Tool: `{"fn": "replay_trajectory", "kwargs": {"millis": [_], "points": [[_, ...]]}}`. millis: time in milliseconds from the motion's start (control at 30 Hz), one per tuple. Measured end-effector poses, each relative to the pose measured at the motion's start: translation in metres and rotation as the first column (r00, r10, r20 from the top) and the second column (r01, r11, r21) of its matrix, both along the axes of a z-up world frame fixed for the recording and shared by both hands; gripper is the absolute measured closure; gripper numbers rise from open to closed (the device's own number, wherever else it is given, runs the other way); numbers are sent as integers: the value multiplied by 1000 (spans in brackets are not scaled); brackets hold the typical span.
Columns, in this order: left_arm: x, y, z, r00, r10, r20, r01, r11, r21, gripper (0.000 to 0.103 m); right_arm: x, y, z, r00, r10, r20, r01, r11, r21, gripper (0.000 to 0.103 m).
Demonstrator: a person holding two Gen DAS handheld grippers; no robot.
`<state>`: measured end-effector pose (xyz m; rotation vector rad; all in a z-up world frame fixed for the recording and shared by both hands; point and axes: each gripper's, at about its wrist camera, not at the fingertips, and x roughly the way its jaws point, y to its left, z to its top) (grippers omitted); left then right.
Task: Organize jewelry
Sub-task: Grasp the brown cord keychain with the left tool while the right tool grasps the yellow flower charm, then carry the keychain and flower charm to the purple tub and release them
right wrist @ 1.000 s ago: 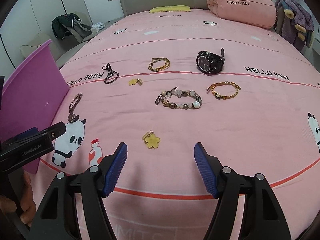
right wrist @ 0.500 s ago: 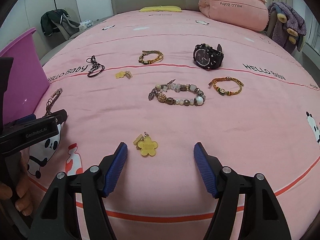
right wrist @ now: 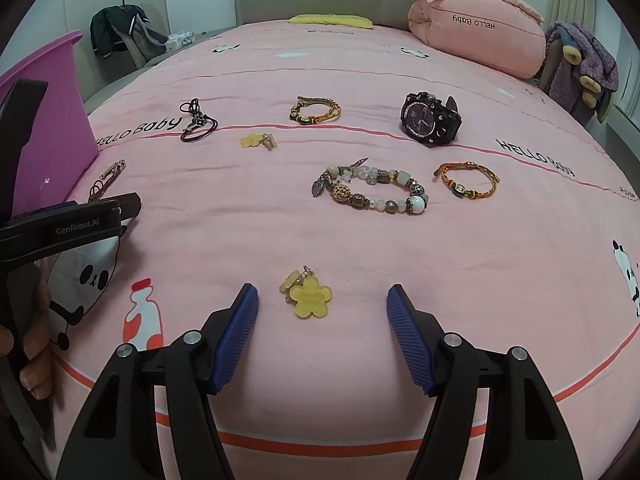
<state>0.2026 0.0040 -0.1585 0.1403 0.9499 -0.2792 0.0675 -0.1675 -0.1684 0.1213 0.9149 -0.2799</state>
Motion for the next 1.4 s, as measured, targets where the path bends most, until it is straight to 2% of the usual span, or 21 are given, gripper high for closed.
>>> {"fn": "replay_trajectory", "kwargs": {"millis": [200, 300, 367, 533, 600, 633, 667, 867, 1200, 1400], "points": [[2, -4, -6, 1000, -13, -2, 13, 1000, 11, 17, 3, 6, -2, 1000, 27, -5, -27, 1000, -12, 51], [-4, -9, -4, 999, -47, 17, 47, 999, 13, 32, 4, 9, -3, 999, 41, -6, -41, 999, -18, 57], [-9, -14, -4, 997, -76, 29, 76, 997, 21, 45, 5, 11, -3, 999, 51, -10, -52, 998, -24, 62], [-12, -18, -2, 993, -118, 21, 118, 993, 6, 65, 9, 17, -3, 996, 91, -19, -92, 995, -25, 79], [-13, -19, -1, 992, -128, 14, 128, 992, 0, 75, 9, 18, -2, 995, 95, -20, -96, 995, -27, 79], [-14, -19, -1, 991, -134, 10, 134, 991, -4, 84, 8, 17, -2, 995, 96, -18, -96, 995, -19, 79], [-15, -19, 0, 991, -135, 5, 135, 991, -5, 86, 7, 16, -1, 995, 99, -14, -100, 995, -4, 90], [-27, -17, 9, 991, -129, -40, 126, 990, -57, 90, 0, 11, 4, 995, 103, 1, -103, 994, 33, 90], [-87, -20, 28, 982, -164, -89, 153, 982, -112, 90, -30, -5, 19, 996, 84, 18, -86, 992, 96, 90], [-128, -16, 51, 980, -176, -89, 161, 975, -153, 90, -59, -5, 42, 996, 76, 45, -81, 990, 113, 90]]}}
